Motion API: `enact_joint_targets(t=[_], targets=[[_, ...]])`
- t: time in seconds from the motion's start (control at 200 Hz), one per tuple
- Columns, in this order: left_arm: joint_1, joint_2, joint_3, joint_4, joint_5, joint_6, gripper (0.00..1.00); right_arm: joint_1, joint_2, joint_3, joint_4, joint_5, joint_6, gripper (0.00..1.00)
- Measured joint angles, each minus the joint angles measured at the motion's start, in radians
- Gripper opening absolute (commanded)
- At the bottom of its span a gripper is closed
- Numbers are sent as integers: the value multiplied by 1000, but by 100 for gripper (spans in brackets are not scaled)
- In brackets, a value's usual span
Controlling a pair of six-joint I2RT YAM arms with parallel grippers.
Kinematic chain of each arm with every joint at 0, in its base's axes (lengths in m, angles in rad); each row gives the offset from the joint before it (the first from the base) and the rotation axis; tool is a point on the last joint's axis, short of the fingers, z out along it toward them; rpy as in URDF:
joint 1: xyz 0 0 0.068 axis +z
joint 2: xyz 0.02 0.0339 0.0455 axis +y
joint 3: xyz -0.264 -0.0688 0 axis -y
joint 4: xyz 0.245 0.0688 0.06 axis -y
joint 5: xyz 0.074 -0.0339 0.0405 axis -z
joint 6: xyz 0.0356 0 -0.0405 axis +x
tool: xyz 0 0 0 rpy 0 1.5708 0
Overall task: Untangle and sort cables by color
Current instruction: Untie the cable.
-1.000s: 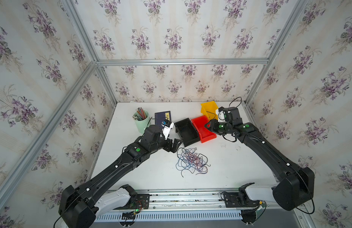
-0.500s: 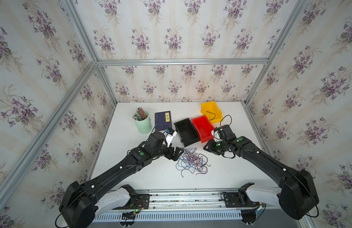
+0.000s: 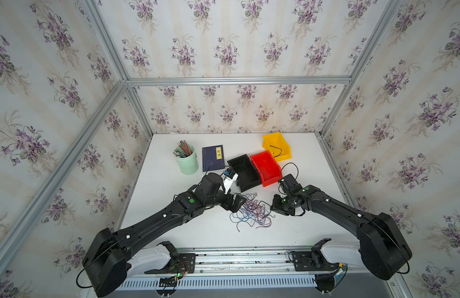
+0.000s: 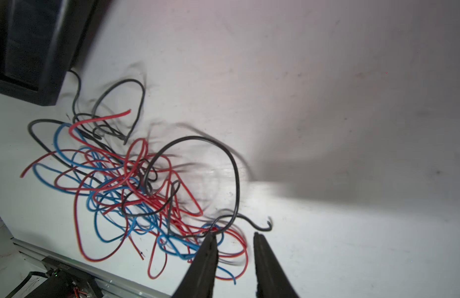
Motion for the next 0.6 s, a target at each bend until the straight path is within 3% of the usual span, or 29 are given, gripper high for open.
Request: enact_joint_targets(t=[0.599], targets=[[0,33,31,0,-7,19,99,53,122,8,88,12,21,25]])
